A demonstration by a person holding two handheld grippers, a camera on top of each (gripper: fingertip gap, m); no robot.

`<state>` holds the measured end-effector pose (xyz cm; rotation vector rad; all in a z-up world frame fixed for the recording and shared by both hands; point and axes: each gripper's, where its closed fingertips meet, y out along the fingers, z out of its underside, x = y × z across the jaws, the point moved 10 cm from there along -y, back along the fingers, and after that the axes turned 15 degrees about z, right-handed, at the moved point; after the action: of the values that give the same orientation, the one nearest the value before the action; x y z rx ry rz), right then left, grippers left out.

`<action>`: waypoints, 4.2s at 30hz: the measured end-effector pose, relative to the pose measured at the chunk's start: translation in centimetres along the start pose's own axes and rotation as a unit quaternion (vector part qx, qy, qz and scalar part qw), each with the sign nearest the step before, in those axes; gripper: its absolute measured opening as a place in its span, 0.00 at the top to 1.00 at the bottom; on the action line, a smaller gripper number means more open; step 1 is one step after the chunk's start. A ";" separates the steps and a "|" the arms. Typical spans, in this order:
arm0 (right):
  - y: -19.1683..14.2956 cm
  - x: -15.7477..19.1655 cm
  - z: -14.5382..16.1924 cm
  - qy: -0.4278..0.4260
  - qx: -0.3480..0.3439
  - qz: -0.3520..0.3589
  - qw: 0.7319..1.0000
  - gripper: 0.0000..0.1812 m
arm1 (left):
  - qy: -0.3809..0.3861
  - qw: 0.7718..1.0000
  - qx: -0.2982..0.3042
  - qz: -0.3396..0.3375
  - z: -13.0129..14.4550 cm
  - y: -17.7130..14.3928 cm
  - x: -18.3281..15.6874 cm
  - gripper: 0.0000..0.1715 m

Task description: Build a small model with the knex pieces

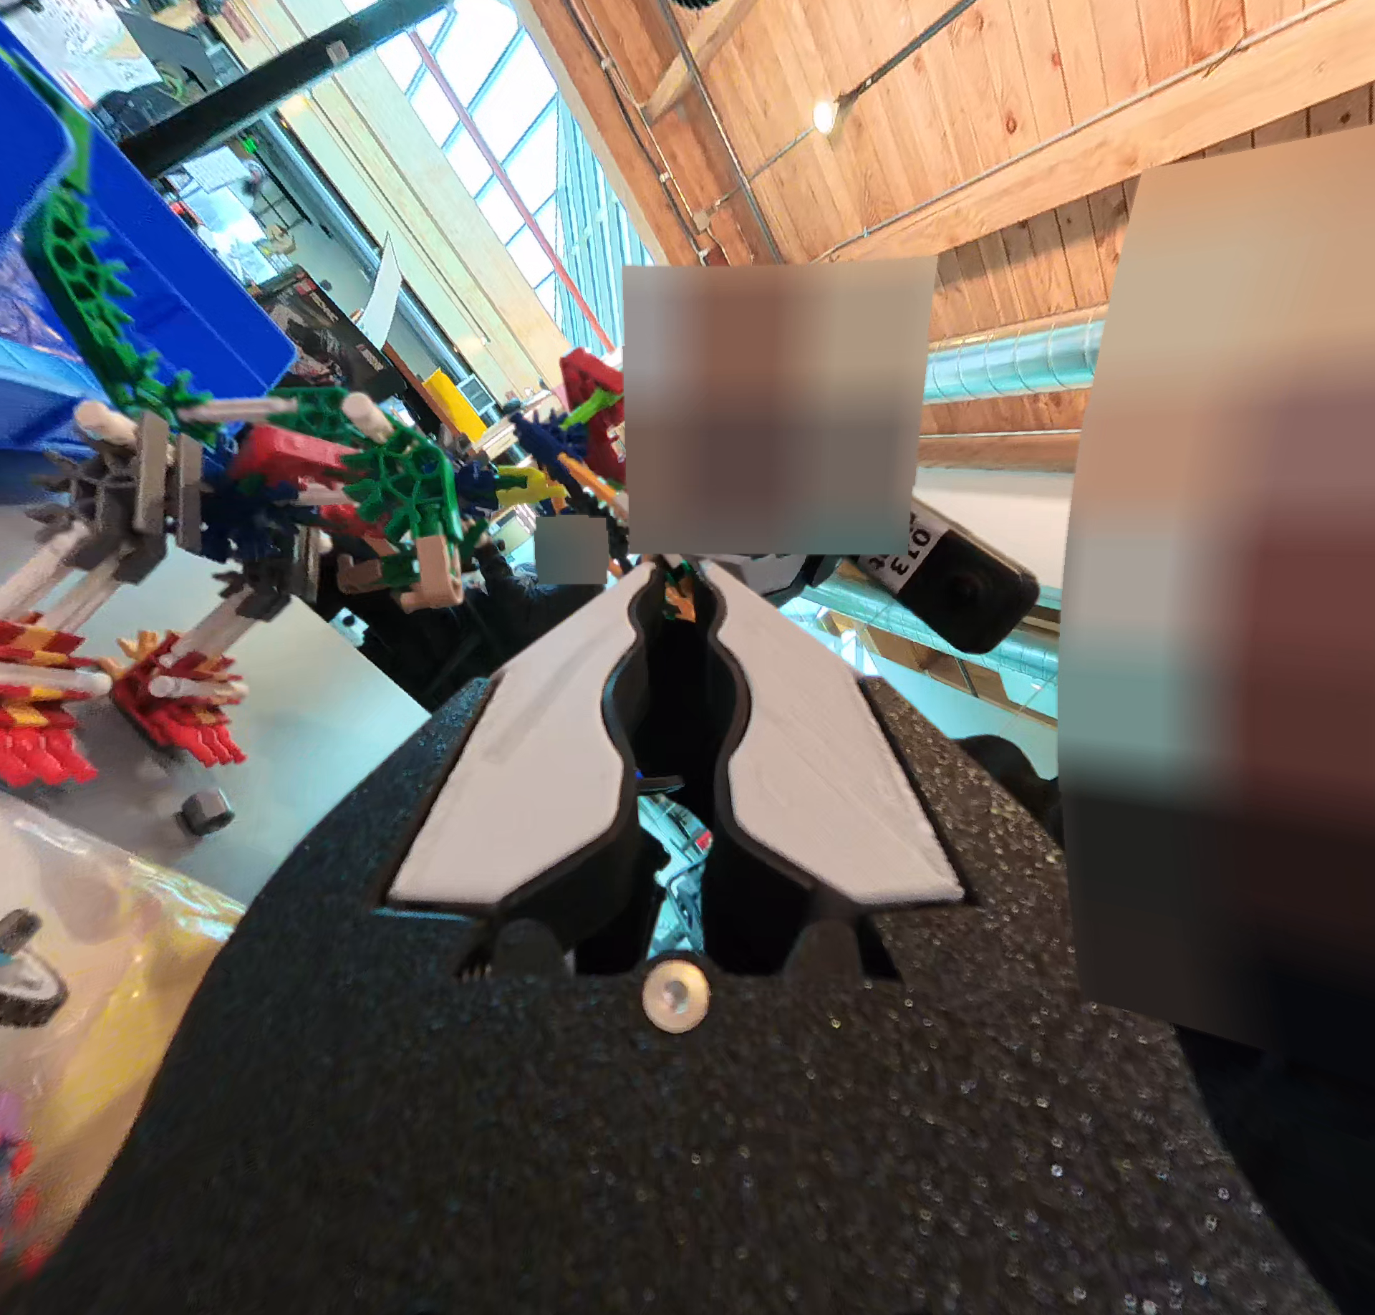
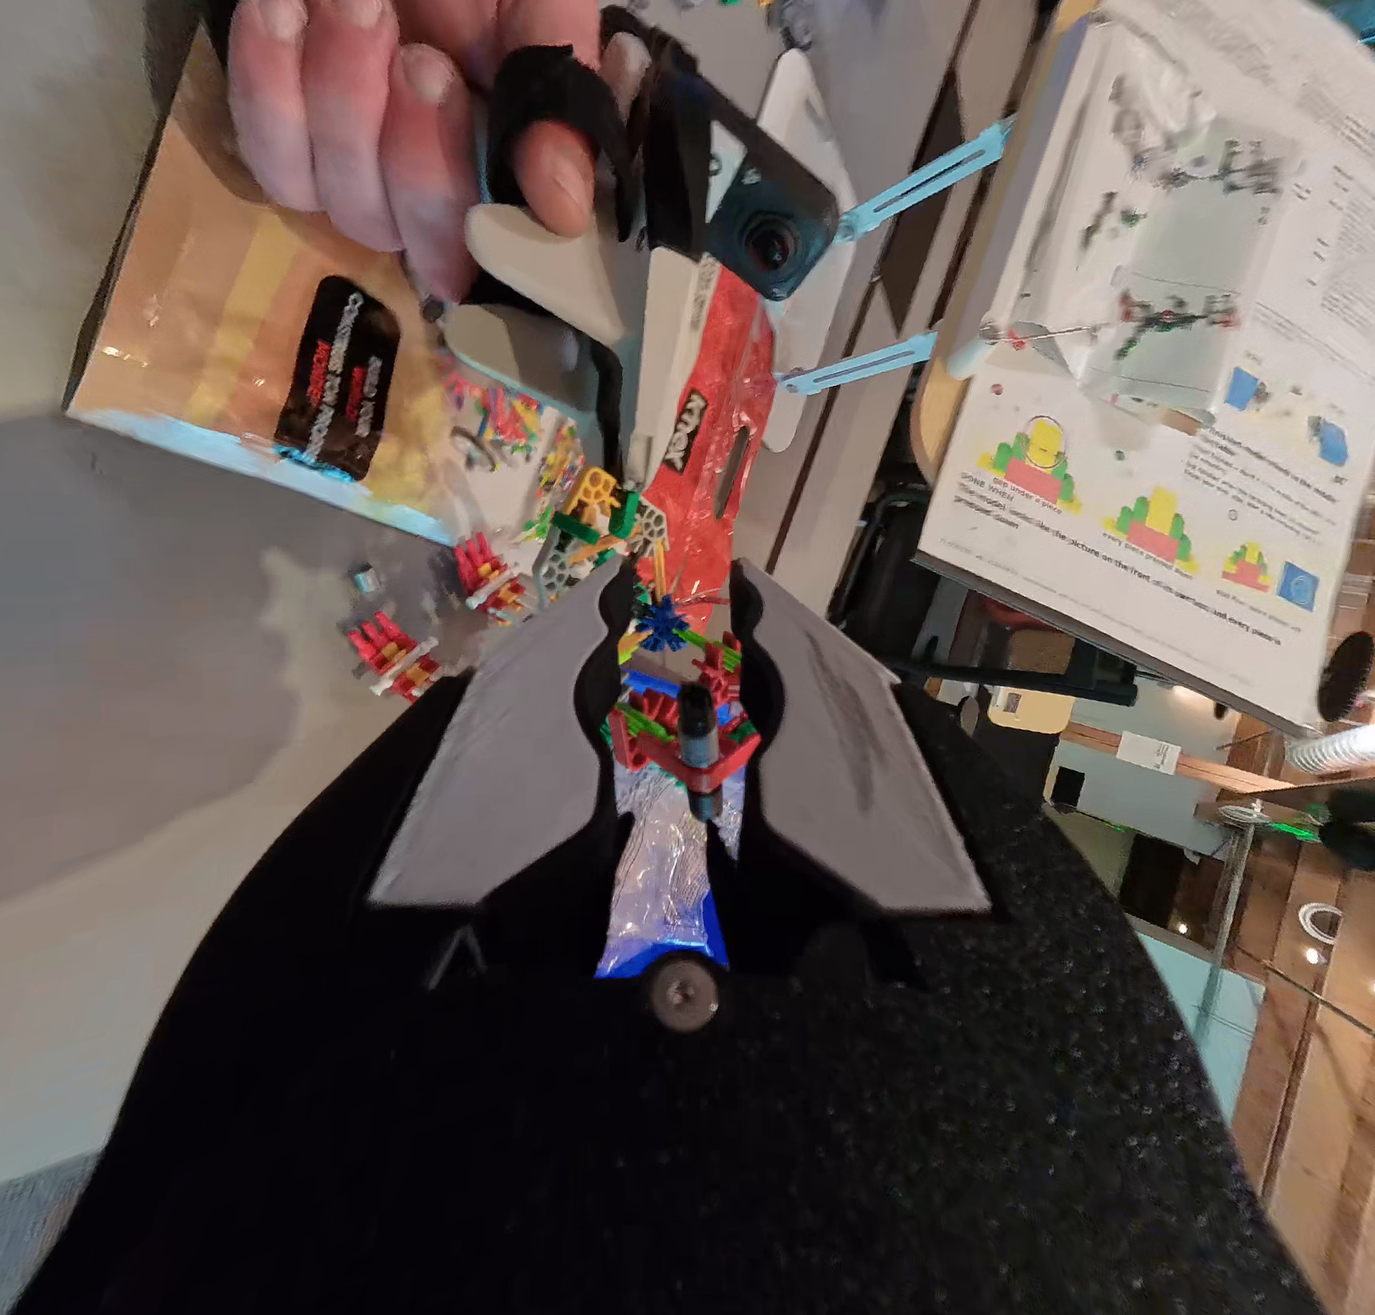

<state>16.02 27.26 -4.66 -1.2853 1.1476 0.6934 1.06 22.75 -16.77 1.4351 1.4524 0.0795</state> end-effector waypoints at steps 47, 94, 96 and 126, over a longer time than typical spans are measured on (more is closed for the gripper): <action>0.7 0.3 -0.9 -0.044 -0.006 -0.010 0.999 0.76 | 0.003 1.000 0.027 -0.002 0.4 0.2 0.3 0.98; -1.0 4.5 -1.3 0.538 0.137 0.065 0.829 0.86 | 0.072 0.997 0.011 -0.033 1.7 1.3 0.1 0.98; -0.9 4.6 -1.2 0.546 0.141 0.064 0.823 0.86 | 0.075 0.996 0.013 -0.036 1.8 1.3 0.1 0.98; -0.9 4.3 -1.2 0.554 0.151 0.068 0.816 0.88 | 0.112 0.992 0.021 -0.058 1.9 1.6 0.0 0.98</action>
<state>17.91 25.12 -8.20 -1.3243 2.1956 -0.2610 3.49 22.11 -16.56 1.4079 1.7270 0.1411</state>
